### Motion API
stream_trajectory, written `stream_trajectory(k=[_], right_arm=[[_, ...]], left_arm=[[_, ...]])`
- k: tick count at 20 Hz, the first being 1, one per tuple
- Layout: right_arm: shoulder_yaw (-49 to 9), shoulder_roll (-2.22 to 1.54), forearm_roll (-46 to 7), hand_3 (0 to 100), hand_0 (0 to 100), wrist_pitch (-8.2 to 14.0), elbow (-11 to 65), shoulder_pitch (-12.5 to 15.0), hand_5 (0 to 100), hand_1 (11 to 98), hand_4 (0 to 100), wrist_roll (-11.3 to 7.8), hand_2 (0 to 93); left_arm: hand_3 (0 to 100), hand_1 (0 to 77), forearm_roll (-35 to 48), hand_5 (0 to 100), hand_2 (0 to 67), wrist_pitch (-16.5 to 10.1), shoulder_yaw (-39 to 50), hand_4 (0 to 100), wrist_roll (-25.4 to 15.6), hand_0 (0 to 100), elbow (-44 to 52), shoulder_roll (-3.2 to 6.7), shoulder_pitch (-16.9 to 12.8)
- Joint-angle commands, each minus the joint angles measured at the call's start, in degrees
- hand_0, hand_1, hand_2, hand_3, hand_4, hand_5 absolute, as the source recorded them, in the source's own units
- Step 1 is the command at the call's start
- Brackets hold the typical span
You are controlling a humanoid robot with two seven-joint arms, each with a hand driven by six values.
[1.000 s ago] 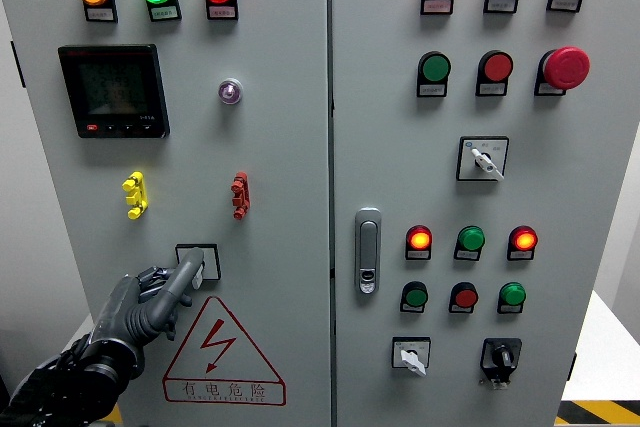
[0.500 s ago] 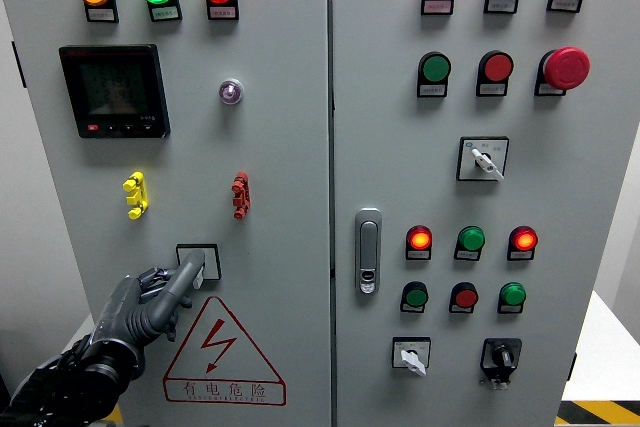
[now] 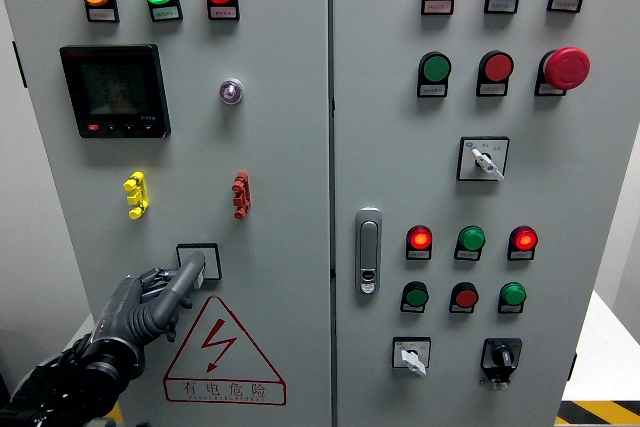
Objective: Turn on light switch 1
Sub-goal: 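Pinch the white switch knob with the left hand fingers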
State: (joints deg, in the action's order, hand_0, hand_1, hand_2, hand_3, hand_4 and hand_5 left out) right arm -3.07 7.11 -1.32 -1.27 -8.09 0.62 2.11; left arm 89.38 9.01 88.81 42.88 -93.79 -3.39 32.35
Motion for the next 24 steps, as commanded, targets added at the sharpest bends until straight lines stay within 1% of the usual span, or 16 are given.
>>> stream_trajectory(k=[1,2,3,4,5,7,8,9,15,16,17,19,20,21,23,24], right_arm=[[0.0,0.01,0.0,20,0,0.0,0.0,0.0,10,19.2,19,0.00,0.0],[-0.1,-0.08,0.0,20,0,0.0,0.0,0.0,10,19.2,19,0.00,0.0],[-0.1,0.01,0.0,20,0,0.0,0.0,0.0,10,19.5,19,0.00,0.0],[0.0,0.01,0.0,20,0,0.0,0.0,0.0,10,19.7,19,0.00,0.0],[0.0,-0.08,0.0,20,0,0.0,0.0,0.0,10,19.7,19,0.00,0.0],[0.0,0.01,0.0,20,0,0.0,0.0,0.0,10,19.3,19,0.00,0.0],[0.0,-0.08,0.0,20,0,0.0,0.0,0.0,10,19.3,19,0.00,0.0],[-0.1,0.01,0.0,20,0,0.0,0.0,0.0,10,19.5,19,0.00,0.0],[0.0,0.01,0.0,20,0,0.0,0.0,0.0,10,20.0,19,0.00,0.0],[0.0,-0.08,0.0,20,0,0.0,0.0,0.0,10,20.1,19,0.00,0.0],[-0.1,0.01,0.0,20,0,0.0,0.0,0.0,10,20.0,19,0.00,0.0],[0.0,0.01,0.0,20,0,0.0,0.0,0.0,10,20.0,19,0.00,0.0],[0.0,-0.08,0.0,20,0,0.0,0.0,0.0,10,20.0,19,0.00,0.0],[0.0,0.01,0.0,20,0,0.0,0.0,0.0,10,20.0,19,0.00,0.0],[-0.1,-0.08,0.0,20,0,0.0,0.0,0.0,10,20.0,19,0.00,0.0],[-0.1,0.01,0.0,20,0,0.0,0.0,0.0,10,18.4,19,0.00,0.0]], left_arm=[[83,41.2,0.0,95,50.0,0.0,0.0,100,0.4,18,0.1,0.05,0.1],[83,41.2,0.0,95,50.0,-0.1,0.0,100,0.4,18,0.1,0.05,0.3],[83,41.1,0.0,95,50.0,0.0,0.0,100,0.4,18,0.1,0.05,0.5],[83,41.2,0.0,95,50.0,-0.1,0.0,100,0.4,19,0.2,0.05,0.5],[83,41.2,0.0,95,50.0,-0.1,0.0,100,0.4,19,0.2,0.05,0.7],[83,41.2,0.0,95,50.0,-0.1,0.0,100,0.5,19,0.3,0.05,0.8],[83,41.2,0.0,95,50.0,-0.1,-0.1,100,0.5,19,0.4,0.05,0.8],[83,41.1,0.0,95,50.0,-0.2,-0.1,100,0.5,19,0.4,0.05,0.8],[83,42.2,0.0,95,50.0,-0.2,-0.1,100,0.5,18,0.9,0.05,1.0],[83,42.3,0.0,95,50.0,-0.2,-0.1,100,0.5,18,0.9,0.14,1.1],[83,42.3,0.0,95,50.0,-0.3,-0.1,100,0.5,18,1.1,0.05,1.2],[83,42.6,0.0,95,50.0,-0.2,-0.2,100,0.8,18,1.1,0.05,1.3],[83,42.7,-0.1,95,50.0,-0.3,-0.2,100,1.0,18,1.2,0.05,1.3],[83,42.8,0.0,95,50.0,-0.3,-0.2,100,1.0,18,1.2,0.05,1.3],[83,42.8,-0.1,95,50.0,-0.3,-0.2,100,1.0,19,1.2,0.05,1.4],[83,42.9,-0.1,95,50.1,-0.4,-0.2,100,1.1,20,1.2,0.05,1.5]])
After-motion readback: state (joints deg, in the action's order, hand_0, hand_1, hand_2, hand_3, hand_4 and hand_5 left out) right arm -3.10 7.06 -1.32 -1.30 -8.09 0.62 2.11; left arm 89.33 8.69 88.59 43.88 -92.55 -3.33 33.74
